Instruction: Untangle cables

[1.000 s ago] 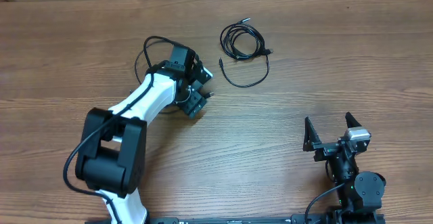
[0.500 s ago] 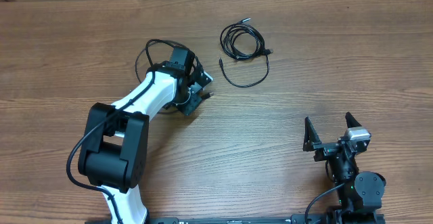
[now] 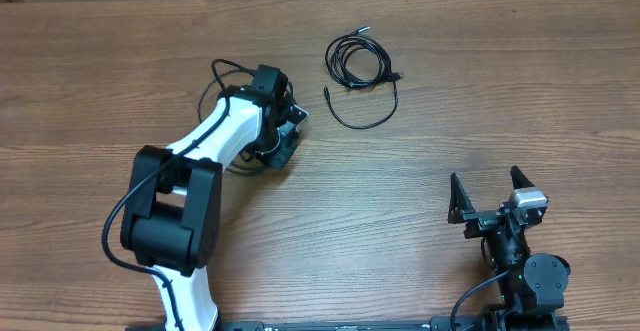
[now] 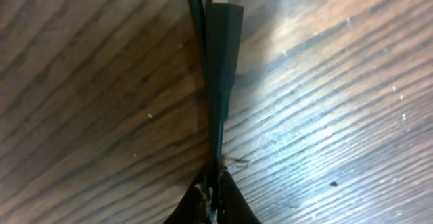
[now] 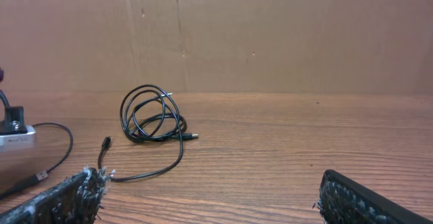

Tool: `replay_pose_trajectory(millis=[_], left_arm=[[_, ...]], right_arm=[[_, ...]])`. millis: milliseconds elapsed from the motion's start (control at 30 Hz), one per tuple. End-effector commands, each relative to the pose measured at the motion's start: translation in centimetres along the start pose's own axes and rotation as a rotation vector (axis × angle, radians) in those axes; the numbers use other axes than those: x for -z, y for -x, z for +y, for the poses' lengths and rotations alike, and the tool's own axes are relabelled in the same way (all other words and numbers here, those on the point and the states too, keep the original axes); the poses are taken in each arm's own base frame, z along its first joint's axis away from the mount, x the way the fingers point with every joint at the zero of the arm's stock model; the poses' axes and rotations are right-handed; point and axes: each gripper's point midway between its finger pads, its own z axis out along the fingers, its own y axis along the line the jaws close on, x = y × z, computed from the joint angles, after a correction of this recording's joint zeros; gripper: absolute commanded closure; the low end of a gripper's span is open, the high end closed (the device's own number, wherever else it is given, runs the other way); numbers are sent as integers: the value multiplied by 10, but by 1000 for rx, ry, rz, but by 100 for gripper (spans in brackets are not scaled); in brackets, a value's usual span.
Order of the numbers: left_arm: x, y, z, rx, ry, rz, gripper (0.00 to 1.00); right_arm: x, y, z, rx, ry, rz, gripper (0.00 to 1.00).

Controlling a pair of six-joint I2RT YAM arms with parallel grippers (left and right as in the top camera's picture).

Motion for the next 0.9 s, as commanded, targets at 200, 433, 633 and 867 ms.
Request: replay_pose_trajectory(millis=[200, 433, 633, 867], left_arm=[[69, 66, 13, 224, -41, -161, 96], [105, 87, 13, 371, -189, -247, 96], [78, 47, 10, 370, -122, -83, 96], [36, 16, 1, 317, -102, 8, 96]], right_arm=[[0, -3, -2, 5, -7, 2, 0], [0, -3, -2, 5, -7, 2, 0], [0, -3, -2, 5, -7, 2, 0], [0, -3, -2, 5, -7, 2, 0]])
